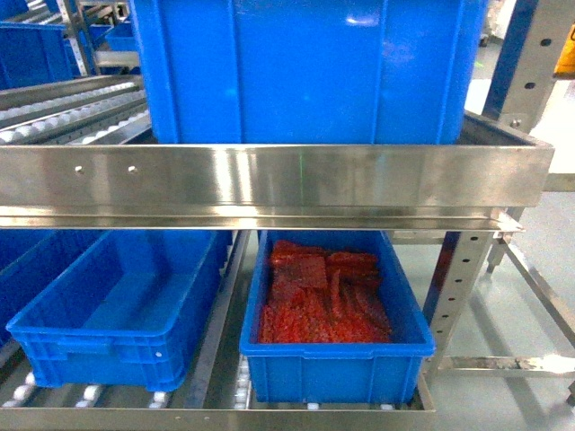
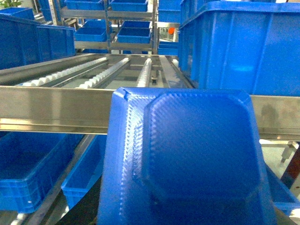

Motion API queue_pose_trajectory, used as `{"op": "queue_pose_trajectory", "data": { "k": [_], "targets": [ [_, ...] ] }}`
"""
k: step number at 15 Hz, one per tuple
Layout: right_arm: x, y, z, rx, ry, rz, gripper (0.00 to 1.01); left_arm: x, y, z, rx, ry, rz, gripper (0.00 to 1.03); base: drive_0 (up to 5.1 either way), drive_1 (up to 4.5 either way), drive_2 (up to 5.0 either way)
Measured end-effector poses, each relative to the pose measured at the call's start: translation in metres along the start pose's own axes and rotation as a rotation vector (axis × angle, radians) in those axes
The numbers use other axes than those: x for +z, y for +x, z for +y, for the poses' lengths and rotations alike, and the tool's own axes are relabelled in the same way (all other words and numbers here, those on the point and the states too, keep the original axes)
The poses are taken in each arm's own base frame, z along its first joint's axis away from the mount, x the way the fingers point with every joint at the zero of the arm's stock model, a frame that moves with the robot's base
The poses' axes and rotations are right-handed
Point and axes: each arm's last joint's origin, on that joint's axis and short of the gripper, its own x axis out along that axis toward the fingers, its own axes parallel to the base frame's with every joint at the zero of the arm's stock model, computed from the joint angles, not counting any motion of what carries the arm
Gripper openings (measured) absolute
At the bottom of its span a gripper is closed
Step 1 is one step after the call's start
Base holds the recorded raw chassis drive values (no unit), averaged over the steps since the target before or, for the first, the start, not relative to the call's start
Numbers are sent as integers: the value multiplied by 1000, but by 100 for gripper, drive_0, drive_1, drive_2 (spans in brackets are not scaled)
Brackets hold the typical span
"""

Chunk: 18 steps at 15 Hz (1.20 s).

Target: Sort blue parts and orange caps into right shelf containers

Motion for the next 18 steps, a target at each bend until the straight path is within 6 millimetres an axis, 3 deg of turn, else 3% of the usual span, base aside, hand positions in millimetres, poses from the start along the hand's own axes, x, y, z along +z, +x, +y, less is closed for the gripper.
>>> {"op": "queue_pose_trajectory", "data": {
  "k": [18],
  "targets": [
    [0,0,0,1,0,2,41,0,0,0,0,0,1,43,-503,242,242]
  ]
}}
